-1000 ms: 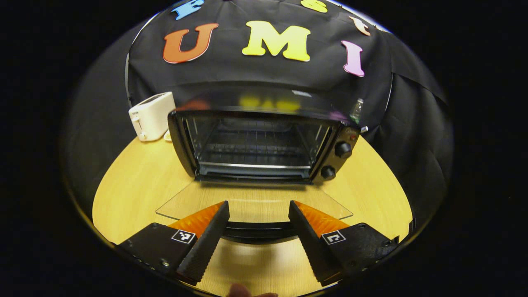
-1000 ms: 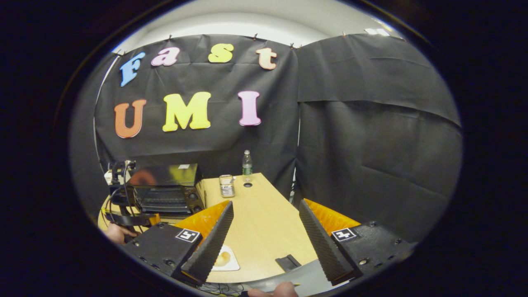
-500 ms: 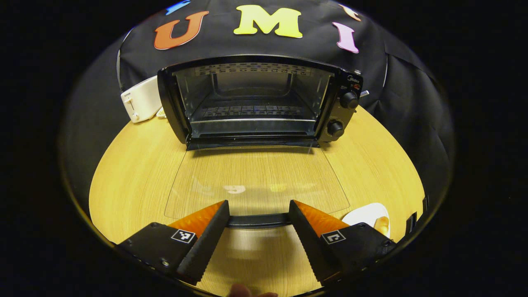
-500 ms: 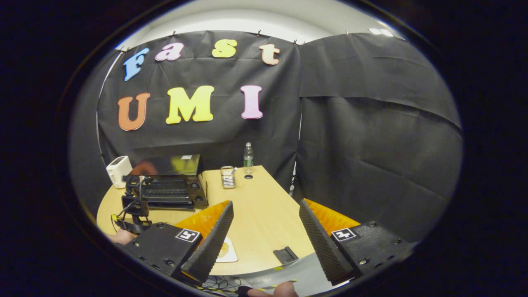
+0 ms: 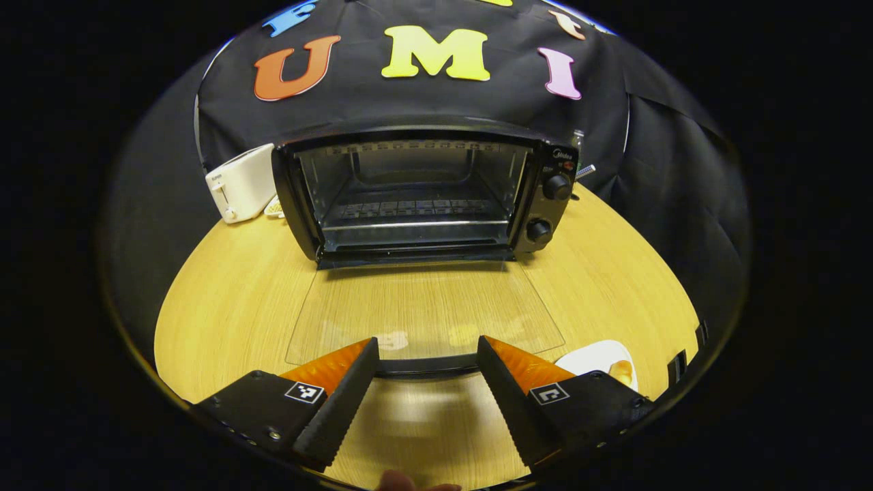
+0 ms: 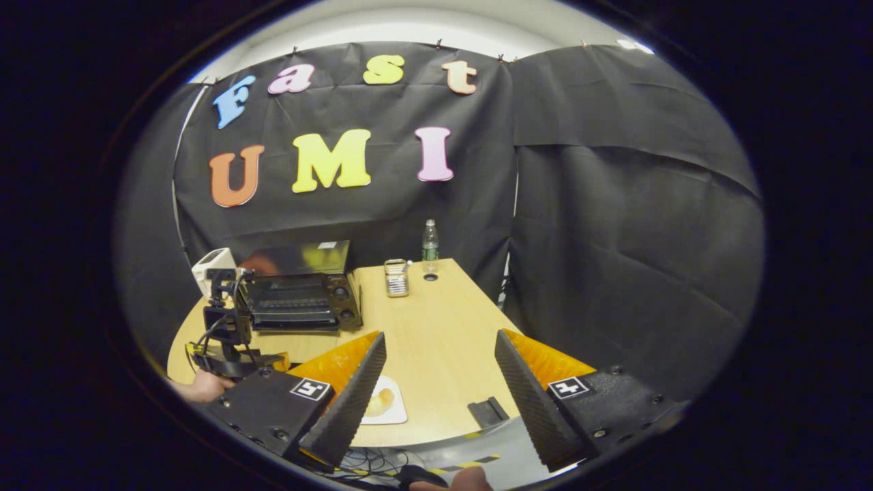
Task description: Open the electric oven with the left hand, put the food in, and close the electric oven.
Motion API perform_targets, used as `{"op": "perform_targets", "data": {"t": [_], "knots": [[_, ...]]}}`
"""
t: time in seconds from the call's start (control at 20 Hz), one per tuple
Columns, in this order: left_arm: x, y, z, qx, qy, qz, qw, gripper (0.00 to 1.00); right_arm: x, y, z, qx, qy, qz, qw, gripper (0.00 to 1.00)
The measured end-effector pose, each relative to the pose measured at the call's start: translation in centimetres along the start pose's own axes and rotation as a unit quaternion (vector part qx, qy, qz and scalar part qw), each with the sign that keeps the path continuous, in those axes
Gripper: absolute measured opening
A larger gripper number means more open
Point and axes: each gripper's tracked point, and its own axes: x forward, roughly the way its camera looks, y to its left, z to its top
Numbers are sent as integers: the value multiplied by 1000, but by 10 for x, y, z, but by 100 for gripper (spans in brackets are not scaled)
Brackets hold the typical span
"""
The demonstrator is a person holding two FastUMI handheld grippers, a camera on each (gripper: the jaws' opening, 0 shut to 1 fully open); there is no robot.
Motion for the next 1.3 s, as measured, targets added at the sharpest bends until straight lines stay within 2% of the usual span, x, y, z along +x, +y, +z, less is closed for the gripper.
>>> {"op": "perform_targets", "data": {"t": [0.3,0.5,0.7,1.05,1.3], "knots": [[-58,7,42,-3,-67,-4,998,94,26,32,-45,29,66,59,996,98],[-112,20,55,-11,-100,3,995,94,49,60,-90,56,124,94,986,100],[-156,34,51,-27,-110,16,993,93,78,89,-137,67,180,120,974,95],[-176,54,38,-54,-92,55,993,94,125,109,-207,57,259,137,955,92],[-176,58,44,-59,-89,73,992,94,144,113,-230,83,302,145,939,76]]}}
